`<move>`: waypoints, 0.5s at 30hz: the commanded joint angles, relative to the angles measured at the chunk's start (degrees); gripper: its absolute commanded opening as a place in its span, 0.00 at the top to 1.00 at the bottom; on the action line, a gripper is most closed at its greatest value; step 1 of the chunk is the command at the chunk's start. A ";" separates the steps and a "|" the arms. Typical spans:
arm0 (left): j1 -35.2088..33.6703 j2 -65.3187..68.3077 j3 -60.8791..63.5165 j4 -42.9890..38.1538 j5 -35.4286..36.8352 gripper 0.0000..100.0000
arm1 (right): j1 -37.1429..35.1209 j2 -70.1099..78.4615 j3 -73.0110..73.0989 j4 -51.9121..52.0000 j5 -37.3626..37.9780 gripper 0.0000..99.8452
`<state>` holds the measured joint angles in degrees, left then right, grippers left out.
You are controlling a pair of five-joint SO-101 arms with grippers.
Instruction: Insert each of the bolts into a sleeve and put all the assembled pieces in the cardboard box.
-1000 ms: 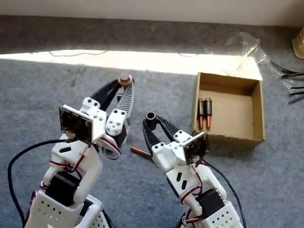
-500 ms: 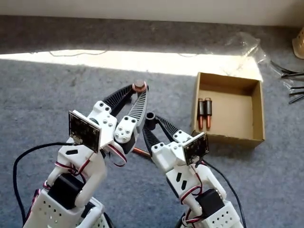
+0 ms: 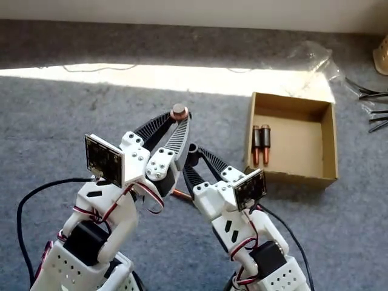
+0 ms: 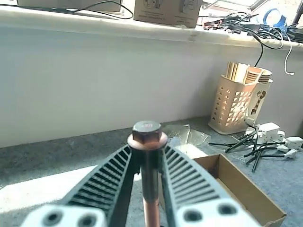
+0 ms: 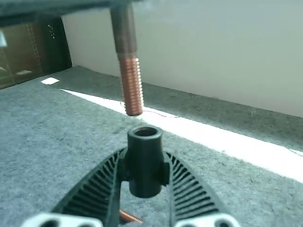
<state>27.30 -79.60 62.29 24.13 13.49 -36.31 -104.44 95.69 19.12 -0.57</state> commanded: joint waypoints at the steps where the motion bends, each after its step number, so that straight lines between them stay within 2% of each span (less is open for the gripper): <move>1: -1.27 -1.10 -1.01 -1.23 3.08 1.00 | -0.57 -0.84 5.32 -1.80 0.09 1.00; 5: -1.27 -1.01 -1.01 -1.05 3.52 1.00 | -0.66 -0.84 5.41 -1.80 5.10 1.00; 15: -0.84 -0.92 -0.84 -0.97 3.60 1.00 | -0.66 -0.84 5.41 -1.80 5.71 1.00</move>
<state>26.59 -79.60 62.29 24.13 15.60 -36.31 -104.44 95.69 19.12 4.35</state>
